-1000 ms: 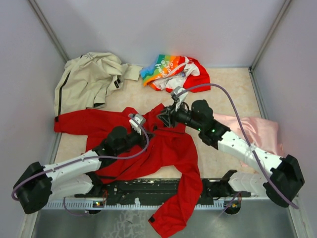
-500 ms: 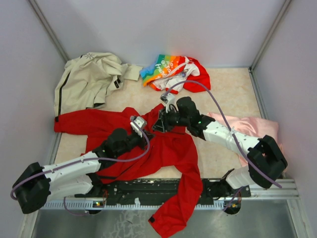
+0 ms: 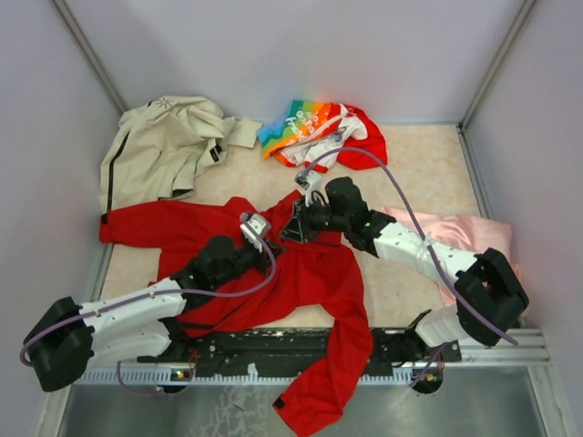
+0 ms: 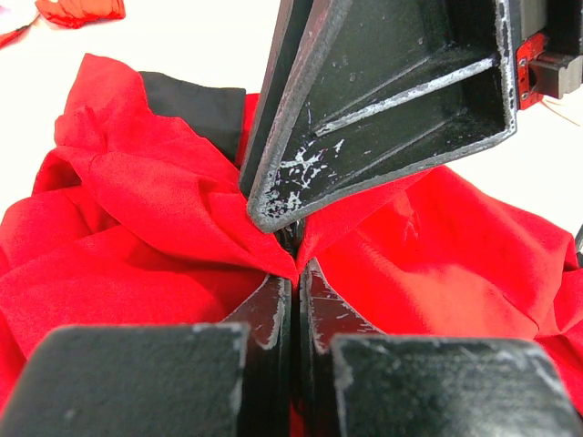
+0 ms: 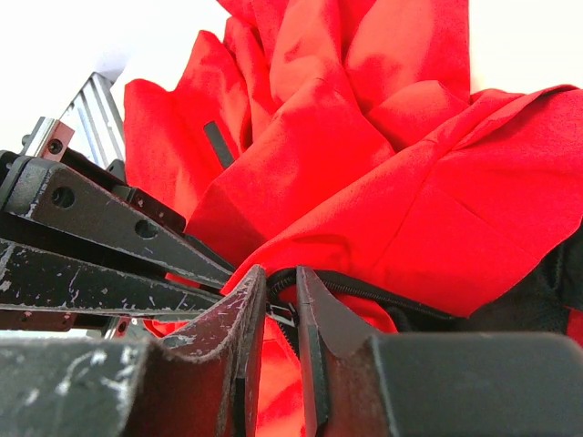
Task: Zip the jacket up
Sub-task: Zip the zipper on the jacket.
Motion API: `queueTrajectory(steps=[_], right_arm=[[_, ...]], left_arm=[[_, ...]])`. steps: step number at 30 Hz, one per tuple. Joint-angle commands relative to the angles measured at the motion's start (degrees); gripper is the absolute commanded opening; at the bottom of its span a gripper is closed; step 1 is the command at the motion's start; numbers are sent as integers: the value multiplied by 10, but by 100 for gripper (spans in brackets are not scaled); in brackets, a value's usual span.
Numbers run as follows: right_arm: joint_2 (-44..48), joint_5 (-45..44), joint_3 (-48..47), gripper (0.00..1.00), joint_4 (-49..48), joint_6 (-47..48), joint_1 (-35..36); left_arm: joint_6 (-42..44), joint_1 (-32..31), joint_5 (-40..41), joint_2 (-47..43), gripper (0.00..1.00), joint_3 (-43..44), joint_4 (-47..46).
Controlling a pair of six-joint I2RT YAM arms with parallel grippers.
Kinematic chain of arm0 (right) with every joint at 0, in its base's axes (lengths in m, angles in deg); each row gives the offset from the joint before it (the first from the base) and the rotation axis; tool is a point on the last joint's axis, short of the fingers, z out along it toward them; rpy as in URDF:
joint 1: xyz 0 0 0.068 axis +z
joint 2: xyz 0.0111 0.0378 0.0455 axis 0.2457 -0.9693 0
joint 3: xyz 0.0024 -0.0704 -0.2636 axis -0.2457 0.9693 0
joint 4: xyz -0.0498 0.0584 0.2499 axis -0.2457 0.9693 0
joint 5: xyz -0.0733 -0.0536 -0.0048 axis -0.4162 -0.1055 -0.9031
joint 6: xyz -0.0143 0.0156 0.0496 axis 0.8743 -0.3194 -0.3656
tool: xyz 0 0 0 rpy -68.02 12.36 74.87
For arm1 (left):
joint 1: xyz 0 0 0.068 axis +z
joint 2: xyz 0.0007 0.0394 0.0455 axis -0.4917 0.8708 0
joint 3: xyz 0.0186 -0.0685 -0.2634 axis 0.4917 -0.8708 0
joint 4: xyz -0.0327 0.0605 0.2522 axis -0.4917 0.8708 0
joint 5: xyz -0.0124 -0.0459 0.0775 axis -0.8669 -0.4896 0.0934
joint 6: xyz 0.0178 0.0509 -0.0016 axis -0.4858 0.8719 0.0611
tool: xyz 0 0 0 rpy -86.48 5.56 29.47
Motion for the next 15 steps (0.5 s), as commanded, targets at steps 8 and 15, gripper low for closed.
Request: queueTrajectory(steps=[8, 15], right_arm=[[30, 3, -7, 21, -18, 3, -2], [48, -8, 10, 23, -22, -1, -3]], left_arm=[[3, -4, 5, 9, 0, 9, -11], [0, -3, 10, 7, 0, 8, -9]])
